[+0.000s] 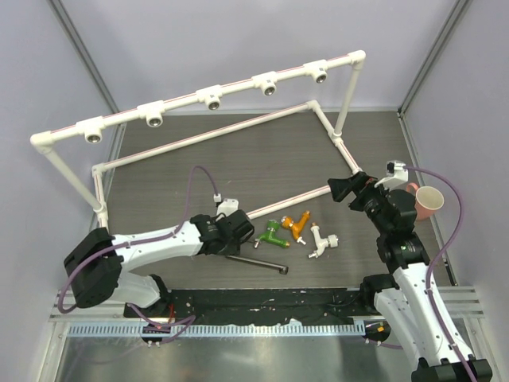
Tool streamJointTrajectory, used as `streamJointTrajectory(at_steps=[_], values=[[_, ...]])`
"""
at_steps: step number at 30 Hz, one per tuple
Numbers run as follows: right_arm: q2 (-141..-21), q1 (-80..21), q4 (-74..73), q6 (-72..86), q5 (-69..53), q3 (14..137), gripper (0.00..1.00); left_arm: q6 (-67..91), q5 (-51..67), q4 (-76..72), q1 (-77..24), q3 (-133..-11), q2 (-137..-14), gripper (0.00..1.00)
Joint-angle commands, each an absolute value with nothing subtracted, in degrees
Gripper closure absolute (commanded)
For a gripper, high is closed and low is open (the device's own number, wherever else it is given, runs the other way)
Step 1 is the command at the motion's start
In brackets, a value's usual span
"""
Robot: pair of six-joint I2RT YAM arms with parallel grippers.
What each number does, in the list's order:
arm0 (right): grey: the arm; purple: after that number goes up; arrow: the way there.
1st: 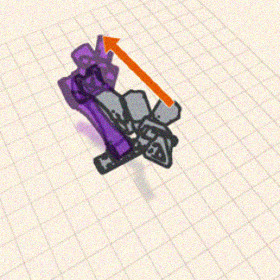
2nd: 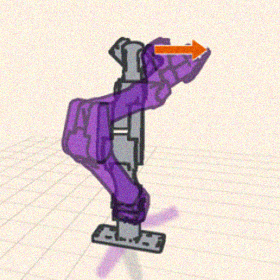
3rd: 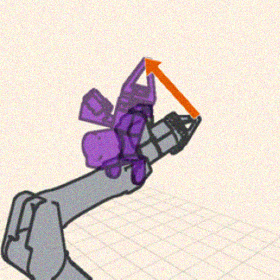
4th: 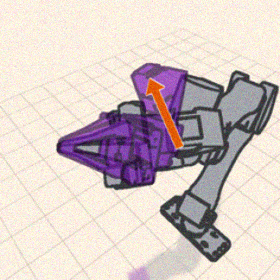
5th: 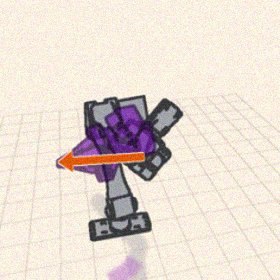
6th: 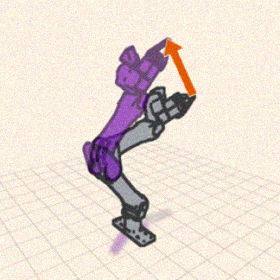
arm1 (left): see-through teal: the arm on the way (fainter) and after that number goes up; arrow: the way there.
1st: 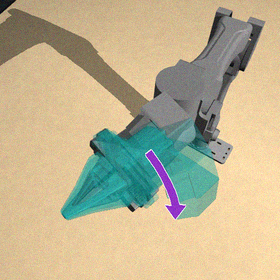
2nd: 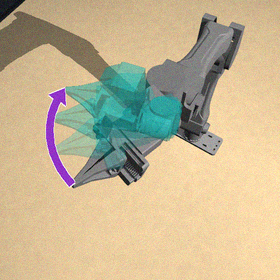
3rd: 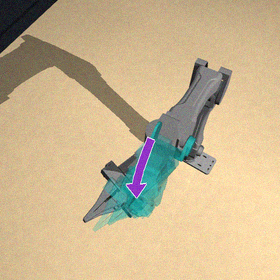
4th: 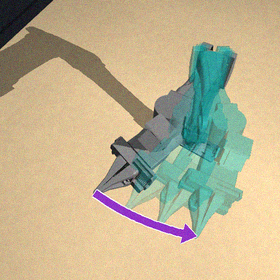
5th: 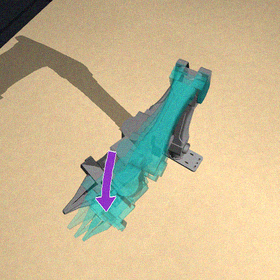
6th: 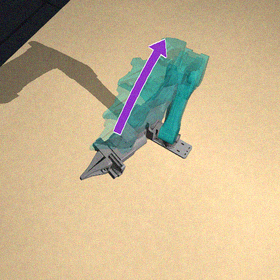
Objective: Install the water faucets
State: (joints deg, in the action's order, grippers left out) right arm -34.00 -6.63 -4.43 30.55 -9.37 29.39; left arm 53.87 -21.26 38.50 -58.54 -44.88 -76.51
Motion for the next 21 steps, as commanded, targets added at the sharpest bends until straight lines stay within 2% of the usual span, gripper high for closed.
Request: streamJointTrajectory(at_steps=[1,11,14,15,21], values=[[-33.31,-6.5,-6.94,29.79,-10.02,28.57,0.0,54.76,-22.5,35.07,-59.32,-47.89,-80.41,0.55],[-33.66,-6.5,-6.85,28.83,-10.63,28.21,0.01,55.37,-22.5,34.72,-60.56,-49.22,-88.94,0.58],[-33.66,-6.5,-6.77,28.65,-10.64,28.13,0.0,55.55,-22.06,34.54,-60.82,-49.22,-89.82,0.67],[-33.49,-6.5,-6.77,28.65,-10.72,28.13,0.01,55.55,-21.97,34.45,-60.91,-49.13,-89.65,0.74],[-33.4,-6.68,-6.77,29.09,-11.95,28.48,0.01,55.28,-23.29,35.33,-61.0,-49.13,-85.44,1.0]])
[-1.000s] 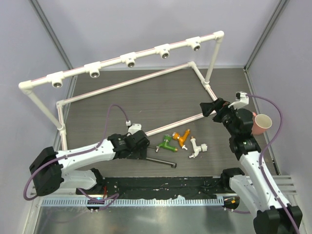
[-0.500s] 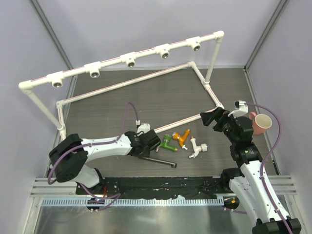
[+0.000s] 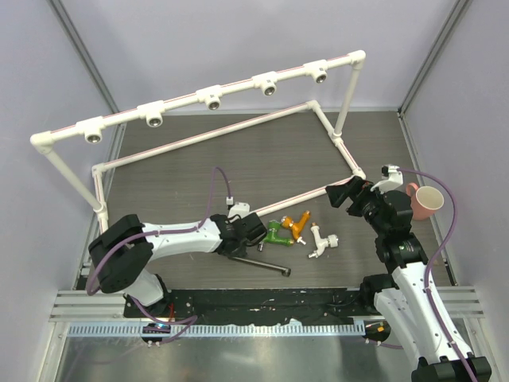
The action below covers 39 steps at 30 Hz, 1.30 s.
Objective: Install the water faucets
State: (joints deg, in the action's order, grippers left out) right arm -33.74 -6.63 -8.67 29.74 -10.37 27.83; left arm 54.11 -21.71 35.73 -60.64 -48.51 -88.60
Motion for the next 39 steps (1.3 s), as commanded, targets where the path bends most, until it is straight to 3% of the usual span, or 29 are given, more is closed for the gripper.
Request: streamJointTrajectory(at_steps=[1,11,21,27,32,39], values=[[-33.31,-6.77,-6.77,29.0,-12.65,28.56,0.01,55.2,-24.16,35.94,-61.0,-49.13,-83.34,1.0],[-35.59,-7.03,-2.46,28.3,-27.92,29.43,0.08,51.51,-34.17,37.18,-61.0,-47.9,-60.94,1.0],[-37.53,-10.18,1.39,33.83,-37.7,33.66,0.08,43.43,-39.98,27.53,-61.0,-45.88,-49.49,1.0],[-39.46,-20.63,3.43,36.3,-32.97,35.59,0.09,35.79,-41.92,20.58,-61.0,-45.62,-49.22,1.0],[-45.24,-35.75,6.32,36.39,-26.11,37.35,0.14,32.61,-44.47,17.41,-61.0,-46.05,-49.66,1.0],[-52.55,-46.84,9.58,35.34,-18.47,38.93,0.17,33.22,-47.02,14.86,-61.0,-45.79,-49.66,1.0]])
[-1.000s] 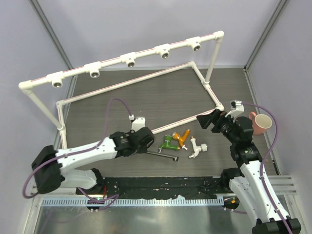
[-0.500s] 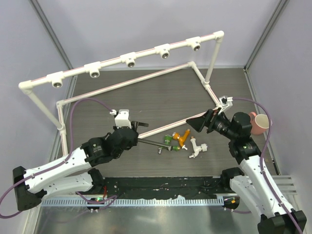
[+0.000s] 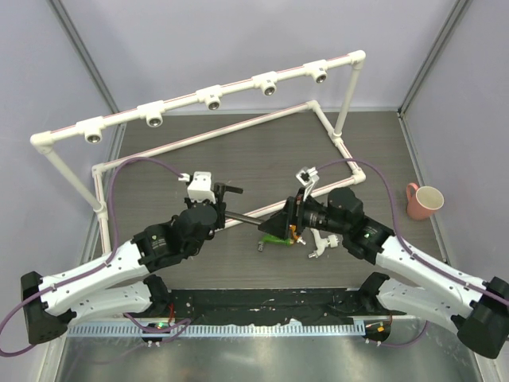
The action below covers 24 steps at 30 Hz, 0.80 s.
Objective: Install the water faucets
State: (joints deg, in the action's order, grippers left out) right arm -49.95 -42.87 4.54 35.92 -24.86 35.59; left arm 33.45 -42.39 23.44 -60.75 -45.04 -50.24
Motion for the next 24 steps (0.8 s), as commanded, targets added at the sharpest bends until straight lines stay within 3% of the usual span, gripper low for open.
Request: streamJointTrajectory(at_steps=[1,17,24], values=[[-53.25,-47.54,9.67,35.33,-17.59,39.28,0.18,33.83,-47.11,14.68,-61.0,-45.7,-49.57,1.0],[-60.64,-51.77,18.37,37.26,-11.69,39.11,0.35,38.76,-50.45,12.31,-61.0,-43.77,-48.69,1.0],[-62.23,-51.94,20.83,38.5,-12.22,38.94,0.52,40.43,-51.42,10.9,-61.0,-42.63,-47.55,1.0]])
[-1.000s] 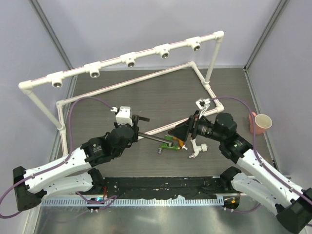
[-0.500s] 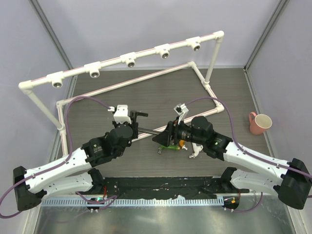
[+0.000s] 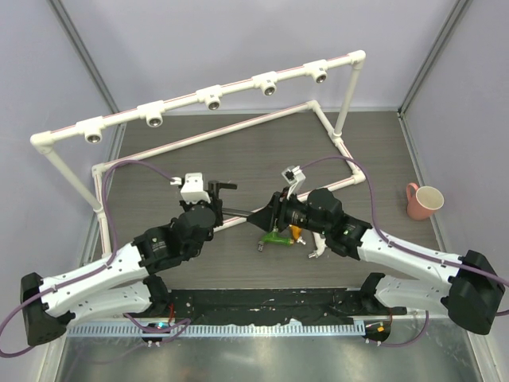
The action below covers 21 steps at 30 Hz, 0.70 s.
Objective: Install the water faucets
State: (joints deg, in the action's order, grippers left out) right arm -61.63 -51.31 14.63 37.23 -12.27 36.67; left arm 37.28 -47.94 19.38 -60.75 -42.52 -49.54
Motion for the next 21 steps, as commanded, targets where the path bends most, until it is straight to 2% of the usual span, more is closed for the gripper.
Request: streamJointTrajectory(at_steps=[1,4,5,7,9,10,12,13,16,18,21], values=[[-62.31,-51.94,21.27,38.58,-12.13,38.85,0.55,40.69,-51.42,10.72,-61.0,-42.54,-47.55,1.0],[-61.96,-52.03,22.84,39.11,-11.43,38.15,0.72,40.87,-50.89,10.81,-61.0,-42.36,-47.37,1.0],[-61.79,-52.03,23.2,39.2,-11.34,37.97,0.85,41.04,-50.71,10.9,-61.0,-42.36,-47.37,1.0],[-61.35,-52.03,23.47,39.29,-11.08,37.71,0.99,40.96,-50.36,11.25,-61.0,-42.45,-47.46,0.98],[-61.0,-52.03,23.29,39.11,-10.38,37.53,0.99,40.17,-50.1,11.6,-61.0,-42.89,-47.37,0.92],[-60.47,-52.12,22.86,38.76,-10.2,37.44,0.99,39.73,-49.92,11.95,-61.0,-43.15,-47.29,0.8],[-59.59,-52.03,21.98,37.36,-8.8,37.27,0.99,37.98,-50.1,12.57,-61.0,-43.94,-46.67,0.65],[-58.37,-52.03,21.02,36.74,-7.92,37.18,0.99,37.27,-50.27,12.92,-61.0,-44.21,-46.23,0.49],[-55.13,-51.94,16.99,33.84,-2.32,36.91,0.99,34.81,-50.54,13.44,-60.82,-45.09,-44.31,0.23],[-53.18,-51.68,14.08,32.53,1.73,37.35,0.99,33.32,-49.75,14.15,-60.39,-46.31,-43.51,0.16],[-50.11,-50.1,7.49,31.38,6.05,38.84,0.99,29.8,-44.66,16.08,-58.72,-49.56,-42.98,0.14]])
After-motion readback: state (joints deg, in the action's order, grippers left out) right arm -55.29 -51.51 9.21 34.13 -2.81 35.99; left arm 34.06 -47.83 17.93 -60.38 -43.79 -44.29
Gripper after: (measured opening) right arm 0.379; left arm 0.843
